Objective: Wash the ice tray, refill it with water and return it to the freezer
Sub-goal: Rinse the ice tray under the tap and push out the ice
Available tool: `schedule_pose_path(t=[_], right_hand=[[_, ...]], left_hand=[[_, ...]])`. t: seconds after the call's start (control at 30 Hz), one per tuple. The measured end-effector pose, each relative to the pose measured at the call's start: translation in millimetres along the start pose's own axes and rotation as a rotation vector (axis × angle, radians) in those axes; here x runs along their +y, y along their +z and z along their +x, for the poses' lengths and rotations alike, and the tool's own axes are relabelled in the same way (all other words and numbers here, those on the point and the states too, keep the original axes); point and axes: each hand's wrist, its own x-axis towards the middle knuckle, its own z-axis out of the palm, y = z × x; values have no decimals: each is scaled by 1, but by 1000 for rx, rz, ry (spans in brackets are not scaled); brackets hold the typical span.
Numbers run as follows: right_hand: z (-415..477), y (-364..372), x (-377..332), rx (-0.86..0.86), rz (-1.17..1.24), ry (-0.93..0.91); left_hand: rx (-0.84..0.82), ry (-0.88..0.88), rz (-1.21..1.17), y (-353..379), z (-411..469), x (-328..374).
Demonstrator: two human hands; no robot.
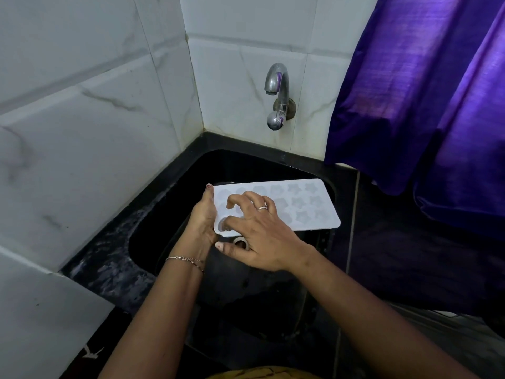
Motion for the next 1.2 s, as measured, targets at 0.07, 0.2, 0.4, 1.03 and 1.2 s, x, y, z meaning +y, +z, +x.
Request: schedule_pose_path(t=[0.07, 0.2, 0.4, 1.03, 1.2], right_hand=[[-2, -1, 2, 15, 103, 56], [-8, -14, 23, 148, 201, 255], [-18, -28, 82, 291, 332, 759], [1, 2, 125, 52, 813, 866], [2, 7, 129, 89, 858, 869]], left_hand=[[-6, 5, 9, -1, 1, 0], [-8, 8, -34, -7, 2, -1], [-6, 11, -36, -26, 10, -2], [-53, 42, 84, -52, 50, 17], [-38, 31, 98, -53, 58, 18]])
